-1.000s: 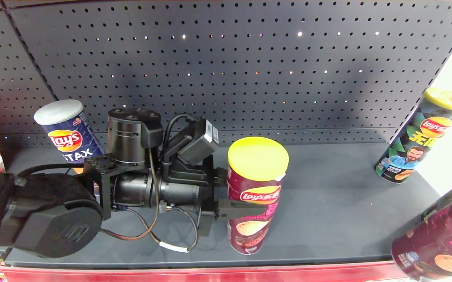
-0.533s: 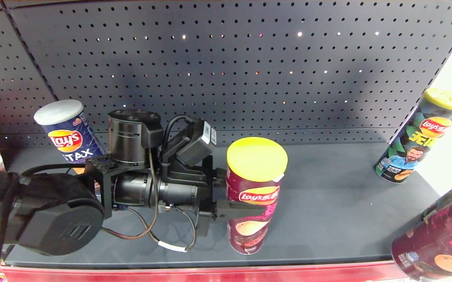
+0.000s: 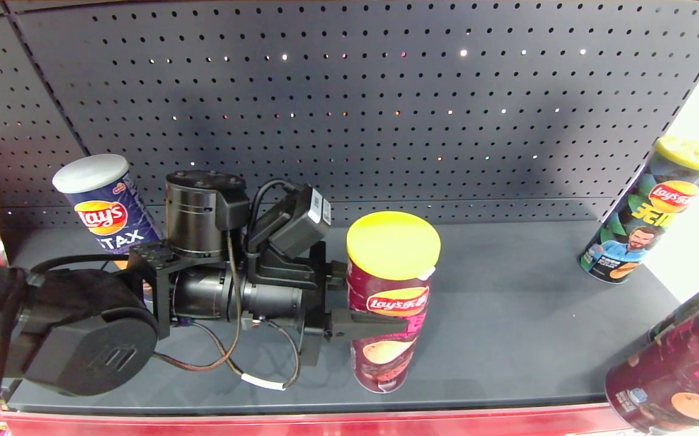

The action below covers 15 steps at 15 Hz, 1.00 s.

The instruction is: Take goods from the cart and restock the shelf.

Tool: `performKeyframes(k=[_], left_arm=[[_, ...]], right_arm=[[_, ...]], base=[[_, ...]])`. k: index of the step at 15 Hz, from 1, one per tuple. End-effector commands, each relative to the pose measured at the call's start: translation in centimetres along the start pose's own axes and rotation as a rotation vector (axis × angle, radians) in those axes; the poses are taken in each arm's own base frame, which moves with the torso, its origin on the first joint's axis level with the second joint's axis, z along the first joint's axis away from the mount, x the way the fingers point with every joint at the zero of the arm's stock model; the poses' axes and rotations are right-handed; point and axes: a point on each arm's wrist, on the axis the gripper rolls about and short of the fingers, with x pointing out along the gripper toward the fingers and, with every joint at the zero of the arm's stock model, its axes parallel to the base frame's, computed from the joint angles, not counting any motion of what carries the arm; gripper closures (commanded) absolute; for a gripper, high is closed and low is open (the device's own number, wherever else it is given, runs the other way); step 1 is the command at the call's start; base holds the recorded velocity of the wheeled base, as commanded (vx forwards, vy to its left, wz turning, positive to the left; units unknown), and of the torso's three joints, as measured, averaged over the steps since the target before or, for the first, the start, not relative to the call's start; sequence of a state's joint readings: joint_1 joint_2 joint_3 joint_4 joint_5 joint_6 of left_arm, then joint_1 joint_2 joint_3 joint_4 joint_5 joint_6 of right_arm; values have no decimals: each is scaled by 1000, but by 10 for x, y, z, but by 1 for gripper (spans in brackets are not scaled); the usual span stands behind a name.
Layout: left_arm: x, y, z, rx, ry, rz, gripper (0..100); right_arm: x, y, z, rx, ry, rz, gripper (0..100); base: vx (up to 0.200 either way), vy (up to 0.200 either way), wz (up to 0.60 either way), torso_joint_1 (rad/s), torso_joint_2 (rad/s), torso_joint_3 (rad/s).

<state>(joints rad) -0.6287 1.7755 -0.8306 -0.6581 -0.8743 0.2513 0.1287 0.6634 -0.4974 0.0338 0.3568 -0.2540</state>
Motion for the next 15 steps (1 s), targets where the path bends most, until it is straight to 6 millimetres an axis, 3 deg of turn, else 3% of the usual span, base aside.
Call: performKeyframes(k=[1, 15], left_arm=[[0, -1, 0, -1, 0, -2, 100], [-1, -7, 9, 9, -18, -13, 100]], right_arm=[[0, 0, 0, 0, 1, 1, 100], [0, 0, -1, 0, 1, 1, 100]], base=[[0, 0, 0, 0, 0, 0], [0, 0, 0, 0, 0, 0]])
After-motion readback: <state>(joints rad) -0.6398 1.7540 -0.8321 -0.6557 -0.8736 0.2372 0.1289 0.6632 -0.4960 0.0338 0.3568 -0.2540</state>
